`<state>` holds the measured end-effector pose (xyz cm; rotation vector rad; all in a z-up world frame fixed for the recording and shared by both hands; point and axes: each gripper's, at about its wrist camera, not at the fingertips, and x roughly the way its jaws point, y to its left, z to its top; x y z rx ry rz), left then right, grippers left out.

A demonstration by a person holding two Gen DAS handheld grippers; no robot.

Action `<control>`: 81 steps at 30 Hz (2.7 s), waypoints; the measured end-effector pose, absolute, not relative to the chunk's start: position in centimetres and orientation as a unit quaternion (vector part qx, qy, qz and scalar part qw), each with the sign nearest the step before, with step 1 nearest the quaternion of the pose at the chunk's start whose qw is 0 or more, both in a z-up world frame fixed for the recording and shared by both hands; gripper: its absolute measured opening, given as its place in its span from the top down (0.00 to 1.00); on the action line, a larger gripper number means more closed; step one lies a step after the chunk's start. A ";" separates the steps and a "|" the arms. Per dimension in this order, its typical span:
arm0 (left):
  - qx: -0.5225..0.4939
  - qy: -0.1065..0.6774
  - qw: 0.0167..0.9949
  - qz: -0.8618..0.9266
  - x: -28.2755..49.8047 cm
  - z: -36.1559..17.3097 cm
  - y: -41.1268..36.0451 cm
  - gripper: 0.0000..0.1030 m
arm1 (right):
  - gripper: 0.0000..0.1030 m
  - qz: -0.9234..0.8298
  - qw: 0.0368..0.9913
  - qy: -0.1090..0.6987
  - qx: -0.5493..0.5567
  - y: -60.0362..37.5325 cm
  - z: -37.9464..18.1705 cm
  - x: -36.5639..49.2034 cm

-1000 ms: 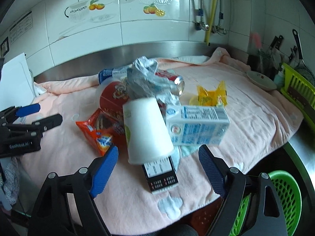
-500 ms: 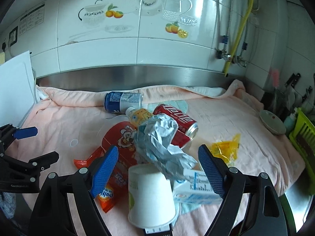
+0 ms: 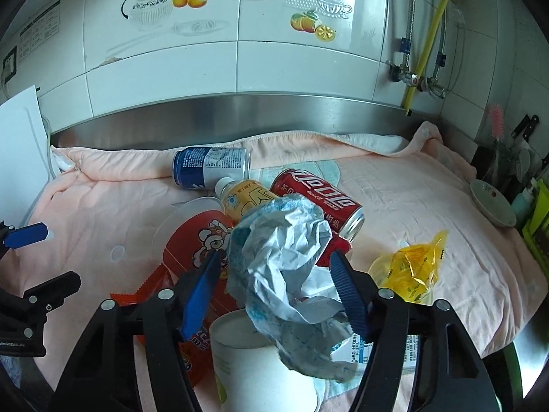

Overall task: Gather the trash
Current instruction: 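Reach the right gripper to the crumpled foil and close on it, then lift the foil with the right gripper while the left gripper grasps the orange wrapper, then carry the foil over the green basket and open the right gripper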

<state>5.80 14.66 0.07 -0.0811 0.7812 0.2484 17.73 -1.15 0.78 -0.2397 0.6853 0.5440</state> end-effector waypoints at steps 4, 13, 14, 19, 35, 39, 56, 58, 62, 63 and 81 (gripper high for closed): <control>-0.042 0.381 0.916 0.120 6.0 0.1 14.7 0.14 | 0.54 0.268 0.898 0.331 -0.113 -1.3 0.8 17.6; -0.046 0.388 0.915 0.102 6.3 -0.2 14.4 0.15 | 0.67 0.277 0.906 0.306 -0.091 -2.1 2.6 16.3; -0.048 0.390 0.914 0.098 6.4 -0.3 14.3 0.15 | 0.68 0.276 0.908 0.301 -0.087 -2.4 3.0 16.1; -0.047 0.394 0.915 0.079 6.6 -0.6 13.4 0.16 | 0.68 0.273 0.919 0.278 -0.067 -4.1 4.8 14.6; -0.006 0.432 0.902 0.006 9.3 -3.2 8.2 0.10 | 0.69 0.225 0.940 0.255 -0.026 -11.8 6.2 10.0; -0.002 0.448 0.894 -0.001 10.5 -4.3 8.0 0.10 | 0.69 0.211 0.940 0.267 -0.011 -13.7 5.0 8.7; -0.029 0.456 0.888 -0.044 10.6 -5.4 7.4 0.46 | 0.68 0.103 0.943 0.316 0.013 -20.4 0.0 5.5; -0.033 0.454 0.889 -0.046 10.3 -5.2 7.4 0.50 | 0.68 0.094 0.943 0.320 0.011 -20.9 -0.4 5.2; -0.040 0.447 0.892 -0.049 9.4 -4.6 7.8 0.52 | 0.68 0.080 0.942 0.325 0.011 -21.8 -0.8 5.0; -0.041 0.446 0.893 -0.049 9.2 -4.5 7.8 0.52 | 0.68 0.076 0.942 0.327 0.012 -21.9 -0.9 4.9; -0.067 0.419 0.903 -0.062 6.0 -2.0 9.4 0.81 | 0.68 -0.027 0.935 0.353 -0.012 -24.8 -2.7 4.9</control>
